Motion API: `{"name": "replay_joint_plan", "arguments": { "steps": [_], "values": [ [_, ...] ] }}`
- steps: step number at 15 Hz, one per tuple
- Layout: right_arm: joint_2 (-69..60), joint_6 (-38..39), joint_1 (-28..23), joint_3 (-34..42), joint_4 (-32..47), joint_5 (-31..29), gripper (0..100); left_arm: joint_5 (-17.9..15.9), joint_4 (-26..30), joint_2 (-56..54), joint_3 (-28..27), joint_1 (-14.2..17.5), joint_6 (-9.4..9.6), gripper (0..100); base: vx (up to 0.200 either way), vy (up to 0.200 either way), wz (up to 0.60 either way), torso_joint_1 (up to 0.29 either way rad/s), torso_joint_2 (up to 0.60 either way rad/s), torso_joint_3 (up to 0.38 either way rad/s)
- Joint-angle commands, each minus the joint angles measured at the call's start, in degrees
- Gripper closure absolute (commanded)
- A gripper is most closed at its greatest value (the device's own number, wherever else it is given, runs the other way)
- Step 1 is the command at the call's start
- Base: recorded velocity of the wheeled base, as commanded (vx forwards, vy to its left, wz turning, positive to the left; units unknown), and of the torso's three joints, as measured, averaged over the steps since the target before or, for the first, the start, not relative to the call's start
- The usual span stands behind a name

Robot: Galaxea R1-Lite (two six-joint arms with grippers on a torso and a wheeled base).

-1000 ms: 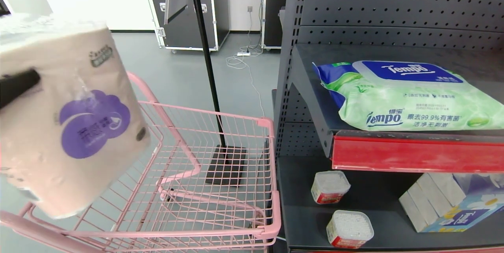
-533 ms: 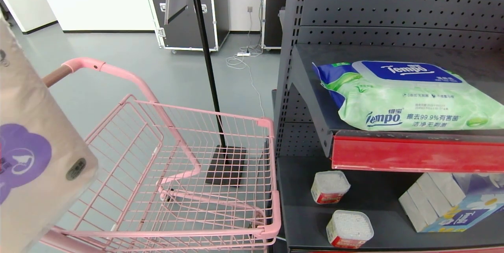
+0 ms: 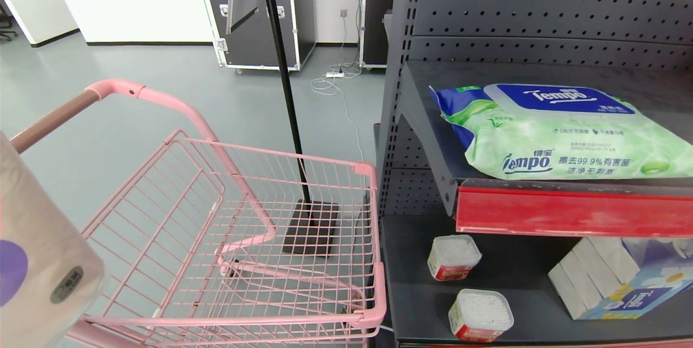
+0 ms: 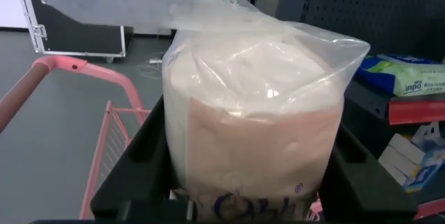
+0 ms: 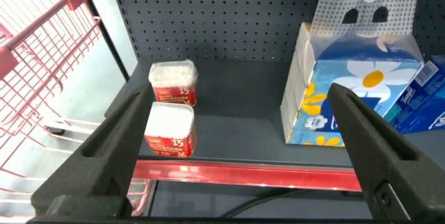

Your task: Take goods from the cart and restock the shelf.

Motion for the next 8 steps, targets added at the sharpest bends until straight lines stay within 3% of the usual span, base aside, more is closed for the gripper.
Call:
{"name": "replay_joint_plan", "arguments": {
  "steps": [1, 8],
  "values": [
    [-0.02, 0.01, 0.02, 0.01, -0.01, 0.11, 0, -0.04, 0.23, -1.09, 0.03, 0.00, 0.01, 100, 0.000, 0.000, 0.00, 0.000, 0.00, 0.000],
    [-0.02, 0.01, 0.02, 0.01, -0.01, 0.02, 0, -0.12, 0.23, -2.06, 1.61, 0.00, 0.01, 100, 0.000, 0.000, 0.00, 0.115, -0.42, -0.308]
  ]
}}
